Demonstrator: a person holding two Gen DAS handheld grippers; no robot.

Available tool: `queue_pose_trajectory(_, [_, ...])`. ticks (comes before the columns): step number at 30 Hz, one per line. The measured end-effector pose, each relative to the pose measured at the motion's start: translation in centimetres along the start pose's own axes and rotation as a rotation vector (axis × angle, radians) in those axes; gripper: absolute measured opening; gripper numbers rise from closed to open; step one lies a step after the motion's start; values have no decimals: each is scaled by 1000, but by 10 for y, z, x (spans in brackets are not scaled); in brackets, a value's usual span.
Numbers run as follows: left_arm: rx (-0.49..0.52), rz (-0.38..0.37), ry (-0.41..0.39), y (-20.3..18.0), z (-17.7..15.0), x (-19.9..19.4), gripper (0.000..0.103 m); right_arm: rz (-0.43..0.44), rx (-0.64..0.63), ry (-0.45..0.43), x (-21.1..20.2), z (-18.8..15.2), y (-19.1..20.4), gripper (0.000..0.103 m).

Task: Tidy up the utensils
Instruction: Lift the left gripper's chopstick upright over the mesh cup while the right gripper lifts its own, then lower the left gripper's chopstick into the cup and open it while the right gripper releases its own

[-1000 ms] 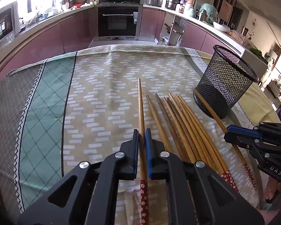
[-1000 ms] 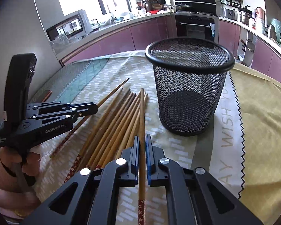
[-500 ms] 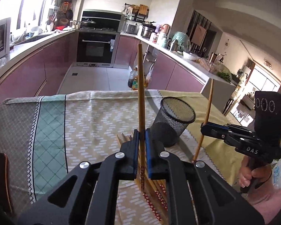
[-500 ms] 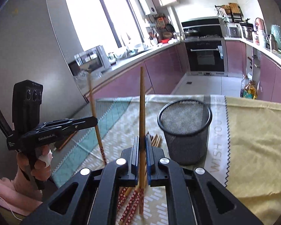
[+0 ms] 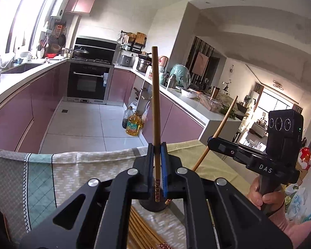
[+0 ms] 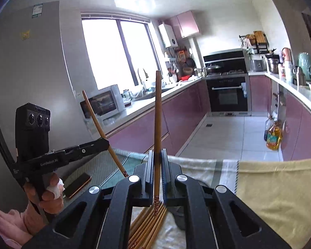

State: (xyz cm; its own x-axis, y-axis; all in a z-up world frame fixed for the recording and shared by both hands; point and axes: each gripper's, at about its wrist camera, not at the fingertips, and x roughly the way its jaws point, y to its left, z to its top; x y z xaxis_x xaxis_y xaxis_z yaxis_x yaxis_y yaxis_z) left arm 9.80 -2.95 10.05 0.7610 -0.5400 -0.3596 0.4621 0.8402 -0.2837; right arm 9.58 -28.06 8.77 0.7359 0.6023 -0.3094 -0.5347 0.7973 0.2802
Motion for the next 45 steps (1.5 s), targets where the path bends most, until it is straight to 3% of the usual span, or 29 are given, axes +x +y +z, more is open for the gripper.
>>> queue_pose_trajectory(6, [40,-4,39,-13,10,38,7,-50,12,7,8,13,-23,6])
queue_pose_trajectory(17, [114,31,301,-16,-40,123,7,-75,35,289,76,-23,-43,6])
queue_pose_trajectory(25, [107,64,330,-1,-52,147,8,-102,78,331,95,-28,-53,6])
queue_pose_trajectory(33, [72,87,277,8,-55,127,20,-133,101,270,85,-25,-54,17])
queue_pose_trajectory(35, [64,111,241,12,-56,112,40,-140,94,236,73,-25,-50,21])
queue_pose_trajectory(40, [57,152,176,27,-65,68,43,-77,42,170,38,-31,-26,31])
queue_pose_trajectory(42, [55,166,172,33,-72,54,46,-51,8,159,26,-37,-13,38])
queue_pose_trajectory(45, [57,204,198,41,-90,40,49,1,-23,183,18,-51,2,41])
